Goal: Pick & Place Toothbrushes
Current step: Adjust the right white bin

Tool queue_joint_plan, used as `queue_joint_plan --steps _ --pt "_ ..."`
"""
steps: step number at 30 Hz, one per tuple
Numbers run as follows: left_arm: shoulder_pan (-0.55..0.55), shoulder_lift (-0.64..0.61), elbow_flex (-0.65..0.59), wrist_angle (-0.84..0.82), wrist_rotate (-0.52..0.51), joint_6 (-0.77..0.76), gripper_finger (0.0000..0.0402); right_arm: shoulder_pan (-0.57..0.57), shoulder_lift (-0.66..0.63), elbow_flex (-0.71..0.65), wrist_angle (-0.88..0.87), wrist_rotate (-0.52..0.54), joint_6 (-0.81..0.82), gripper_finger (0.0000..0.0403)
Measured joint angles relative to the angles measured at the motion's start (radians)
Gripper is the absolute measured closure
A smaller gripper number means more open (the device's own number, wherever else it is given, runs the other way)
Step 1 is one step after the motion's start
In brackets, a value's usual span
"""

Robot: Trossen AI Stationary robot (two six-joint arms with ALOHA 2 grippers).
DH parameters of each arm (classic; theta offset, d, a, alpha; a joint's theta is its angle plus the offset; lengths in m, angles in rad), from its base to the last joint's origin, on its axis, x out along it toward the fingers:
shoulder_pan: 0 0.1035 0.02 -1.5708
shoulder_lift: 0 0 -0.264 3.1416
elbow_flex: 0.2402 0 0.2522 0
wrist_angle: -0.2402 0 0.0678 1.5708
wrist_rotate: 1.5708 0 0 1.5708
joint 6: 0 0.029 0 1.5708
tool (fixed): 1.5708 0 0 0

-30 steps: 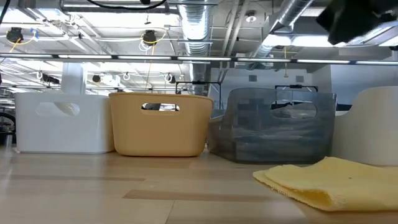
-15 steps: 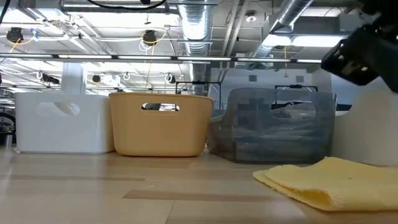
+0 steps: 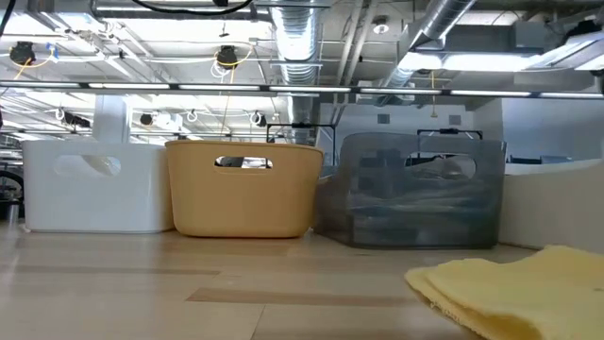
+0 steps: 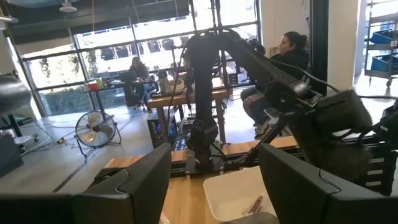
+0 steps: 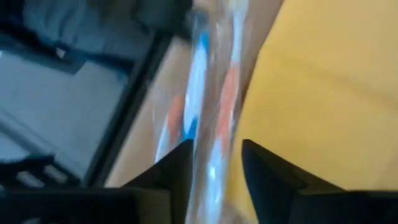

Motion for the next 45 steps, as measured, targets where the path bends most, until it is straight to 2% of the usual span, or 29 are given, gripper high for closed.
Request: queue_joint_plan --steps 6,11,13,17,22,33,45 --pt "0.0 0.0 0.0 0.003 0.0 0.0 0.0166 -0.014 0.009 0.074 -0.032 0.138 -0.015 0.0342" --pt "-0.001 0.0 0.0 -0.006 0.0 -0.023 0.0166 -0.031 0.009 0.114 -0.071 0.165 -0.019 0.0389" --pt "-0.001 0.0 -0.005 -0.004 0.0 -0.026 0.0166 -0.035 0.009 0.127 -0.115 0.163 0.039 0.0399" --pt "-0.001 0.0 -0.01 -0.005 0.0 -0.026 0.0166 -0.02 0.009 0.147 -0.312 0.136 0.207 0.0397" --pt "0.004 0.0 -0.01 -0.003 0.0 -0.025 0.0166 0.003 0.009 0.147 -0.418 0.167 0.207 0.04" --pt "0.005 0.0 -0.01 0.003 0.0 -0.025 0.0166 -0.045 0.009 0.141 -0.497 0.26 0.214 0.0402" --pt "0.005 0.0 -0.01 0.002 0.0 -0.026 0.0166 -0.139 0.009 0.141 -0.5 0.394 0.107 0.0402"
